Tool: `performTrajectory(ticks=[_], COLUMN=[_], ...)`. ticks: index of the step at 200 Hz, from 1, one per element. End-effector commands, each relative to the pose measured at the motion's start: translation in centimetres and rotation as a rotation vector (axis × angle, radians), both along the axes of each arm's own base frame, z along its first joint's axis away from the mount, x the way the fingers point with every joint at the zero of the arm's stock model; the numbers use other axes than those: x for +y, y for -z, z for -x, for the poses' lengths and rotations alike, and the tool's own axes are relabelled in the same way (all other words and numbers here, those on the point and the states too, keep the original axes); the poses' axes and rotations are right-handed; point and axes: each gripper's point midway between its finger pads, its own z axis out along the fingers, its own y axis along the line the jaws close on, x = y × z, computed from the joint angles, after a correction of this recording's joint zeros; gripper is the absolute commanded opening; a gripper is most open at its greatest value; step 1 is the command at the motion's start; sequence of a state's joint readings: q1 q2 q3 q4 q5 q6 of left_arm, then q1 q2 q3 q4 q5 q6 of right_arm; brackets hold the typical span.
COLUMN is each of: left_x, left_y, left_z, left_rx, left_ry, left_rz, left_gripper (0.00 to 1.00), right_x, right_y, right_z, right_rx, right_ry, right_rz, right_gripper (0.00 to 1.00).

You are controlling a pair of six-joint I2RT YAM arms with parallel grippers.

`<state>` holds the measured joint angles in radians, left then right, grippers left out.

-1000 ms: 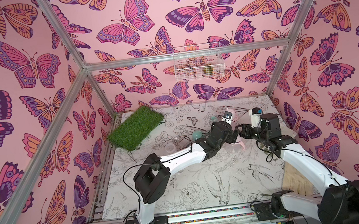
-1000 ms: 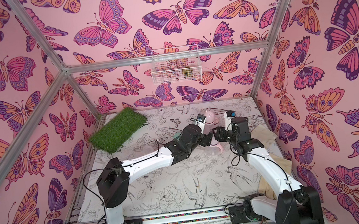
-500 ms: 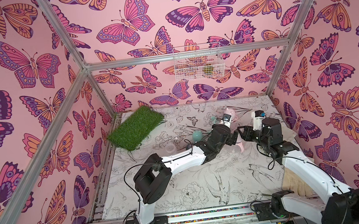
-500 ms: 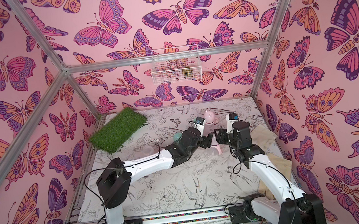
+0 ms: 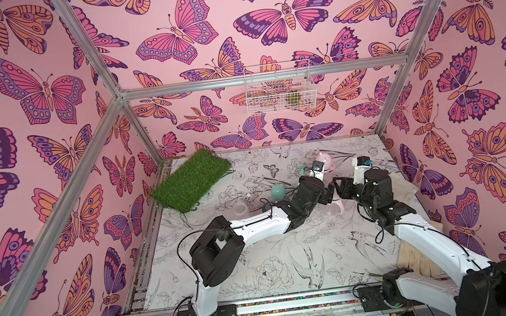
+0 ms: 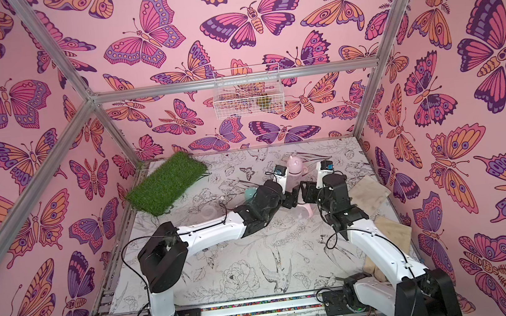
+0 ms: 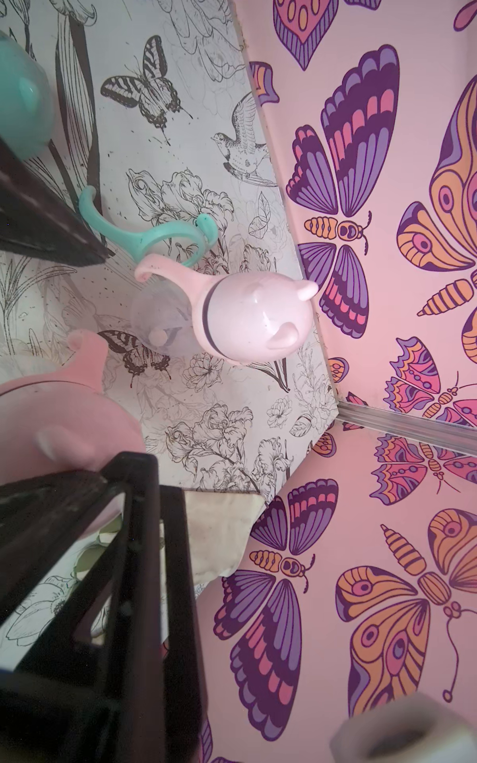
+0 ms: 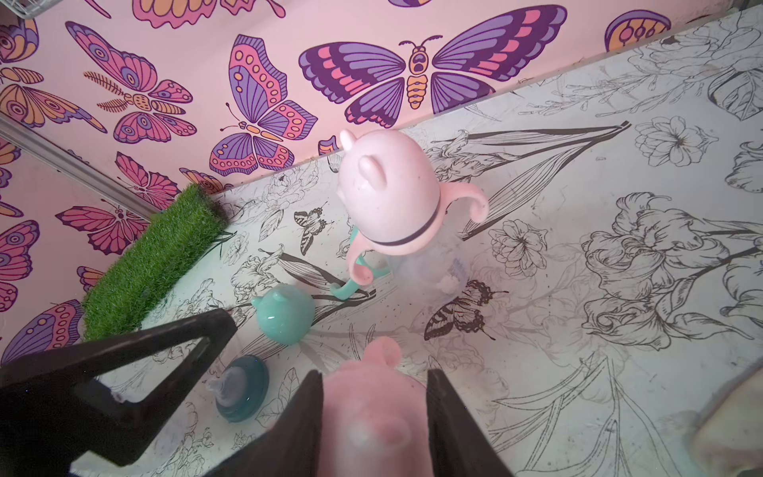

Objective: Assemble the baby bottles
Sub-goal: Close the lid on the baby bottle.

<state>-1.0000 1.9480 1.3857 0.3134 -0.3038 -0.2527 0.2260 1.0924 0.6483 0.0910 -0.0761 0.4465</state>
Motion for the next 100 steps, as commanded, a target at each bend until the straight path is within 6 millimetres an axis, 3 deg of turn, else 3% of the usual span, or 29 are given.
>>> performTrajectory(ticks=[1,64,100], left_x=[1.6,3.3,3.7], left_y=[9.8,13.6,14.7], left_z=[1.9,3.4,3.7], left_rx=[0.160,0.230,0.242], left_ry=[0.032,0.028,0.027], left_rz=[-0.215,-0.229,-0.243], left_gripper=[0.77,0.73,0.72], right_x=[-0.7,-0.9,-0.8], right_y=[8.2,10.5,11.4], right_z=[3.6,4.7,5.1], right_rx=[0.289,0.358,0.388], right_ry=[0.001,0.014,0.016], right_rz=[0.090,0.102,0.113], right_gripper=[0.41,0.39,0.38])
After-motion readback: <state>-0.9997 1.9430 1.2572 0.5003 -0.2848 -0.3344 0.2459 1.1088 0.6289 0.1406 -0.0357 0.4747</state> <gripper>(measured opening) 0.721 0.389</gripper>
